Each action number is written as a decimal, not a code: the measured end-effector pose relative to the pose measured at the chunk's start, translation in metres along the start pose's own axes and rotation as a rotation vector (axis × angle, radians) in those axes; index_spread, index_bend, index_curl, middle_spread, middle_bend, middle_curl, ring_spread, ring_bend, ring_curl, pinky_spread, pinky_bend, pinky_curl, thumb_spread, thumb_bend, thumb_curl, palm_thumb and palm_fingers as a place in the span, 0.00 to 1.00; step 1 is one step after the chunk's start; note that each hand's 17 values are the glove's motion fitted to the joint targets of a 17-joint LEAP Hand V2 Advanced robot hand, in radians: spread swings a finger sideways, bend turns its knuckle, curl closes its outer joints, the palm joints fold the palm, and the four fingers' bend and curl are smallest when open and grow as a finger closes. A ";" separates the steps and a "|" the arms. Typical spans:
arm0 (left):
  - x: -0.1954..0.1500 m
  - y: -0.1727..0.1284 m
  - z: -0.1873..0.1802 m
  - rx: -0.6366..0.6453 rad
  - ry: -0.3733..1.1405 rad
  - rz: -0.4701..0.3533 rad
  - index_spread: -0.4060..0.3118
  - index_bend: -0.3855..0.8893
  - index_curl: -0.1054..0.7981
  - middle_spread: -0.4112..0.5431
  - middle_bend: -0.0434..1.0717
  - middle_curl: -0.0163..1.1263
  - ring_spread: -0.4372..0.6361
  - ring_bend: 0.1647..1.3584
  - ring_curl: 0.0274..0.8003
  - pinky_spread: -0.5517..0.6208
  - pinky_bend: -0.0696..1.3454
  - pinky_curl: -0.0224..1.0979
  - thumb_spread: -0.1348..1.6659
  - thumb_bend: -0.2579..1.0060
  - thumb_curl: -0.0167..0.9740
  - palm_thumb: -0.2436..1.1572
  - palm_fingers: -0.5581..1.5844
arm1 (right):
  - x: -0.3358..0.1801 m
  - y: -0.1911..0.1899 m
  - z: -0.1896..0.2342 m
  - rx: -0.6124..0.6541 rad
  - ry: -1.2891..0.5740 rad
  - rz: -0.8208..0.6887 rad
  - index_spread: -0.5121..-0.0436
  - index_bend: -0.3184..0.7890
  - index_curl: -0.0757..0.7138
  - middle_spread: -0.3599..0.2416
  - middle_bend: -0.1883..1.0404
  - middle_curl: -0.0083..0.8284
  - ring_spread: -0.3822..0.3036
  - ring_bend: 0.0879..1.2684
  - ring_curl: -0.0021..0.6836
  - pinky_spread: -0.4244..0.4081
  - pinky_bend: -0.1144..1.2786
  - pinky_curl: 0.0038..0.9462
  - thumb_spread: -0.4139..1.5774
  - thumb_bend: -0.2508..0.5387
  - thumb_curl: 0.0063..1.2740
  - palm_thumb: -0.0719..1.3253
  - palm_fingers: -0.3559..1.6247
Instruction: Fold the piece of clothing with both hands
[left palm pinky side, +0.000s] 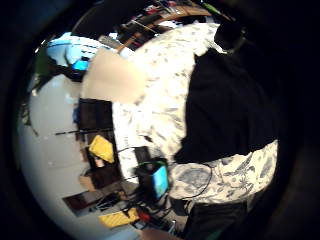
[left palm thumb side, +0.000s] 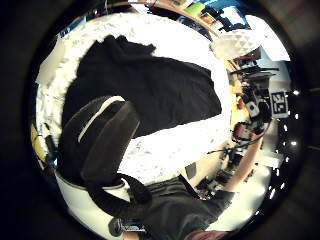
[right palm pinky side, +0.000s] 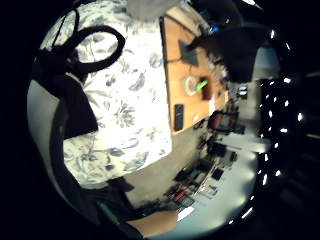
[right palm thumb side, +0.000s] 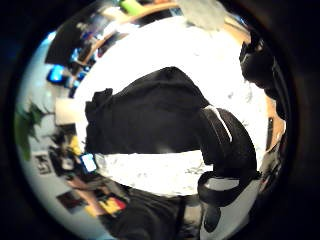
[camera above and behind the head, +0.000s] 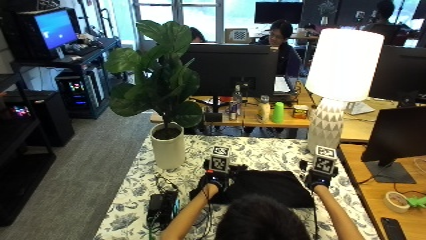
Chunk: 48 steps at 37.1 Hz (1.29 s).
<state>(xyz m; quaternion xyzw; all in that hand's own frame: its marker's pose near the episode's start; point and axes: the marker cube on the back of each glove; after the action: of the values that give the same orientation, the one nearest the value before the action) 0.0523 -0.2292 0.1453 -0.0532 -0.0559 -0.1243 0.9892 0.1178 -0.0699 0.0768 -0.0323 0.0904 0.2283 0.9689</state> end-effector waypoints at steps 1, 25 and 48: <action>0.006 0.003 0.010 -0.017 0.039 0.028 0.51 0.40 0.37 0.40 0.14 0.40 0.32 0.40 0.50 0.41 0.42 0.41 0.78 0.39 0.13 0.22 0.41 | 0.000 0.006 0.003 -0.015 -0.033 0.010 0.57 0.40 0.53 0.37 0.42 0.56 0.30 0.39 0.64 0.26 0.44 0.44 0.81 0.29 0.21 0.59 0.73; 0.010 0.081 0.105 -0.395 0.081 -0.183 0.55 0.42 0.37 0.74 0.18 0.26 0.76 0.38 0.39 0.86 0.47 0.35 0.63 0.16 0.14 0.12 0.23 | -0.063 0.057 0.117 -0.328 -0.356 0.221 0.69 0.37 0.39 0.55 0.38 0.53 0.43 0.35 0.58 0.43 0.50 0.41 0.82 0.33 0.19 0.51 0.59; -0.050 0.076 0.001 -0.232 0.198 -0.156 0.62 0.39 0.35 0.72 0.21 0.25 0.70 0.46 0.40 0.82 0.47 0.34 0.70 0.21 0.19 0.24 0.28 | -0.106 0.010 -0.028 -0.224 -0.552 0.123 0.64 0.42 0.53 0.33 0.49 0.65 0.23 0.54 0.74 0.16 0.61 0.49 0.76 0.46 0.25 0.81 0.86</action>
<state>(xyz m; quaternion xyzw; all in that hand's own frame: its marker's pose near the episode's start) 0.0228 -0.1439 0.1333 -0.1500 0.0526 -0.2111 0.9644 0.0157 -0.1101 0.0697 -0.0699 -0.2002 0.2950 0.9317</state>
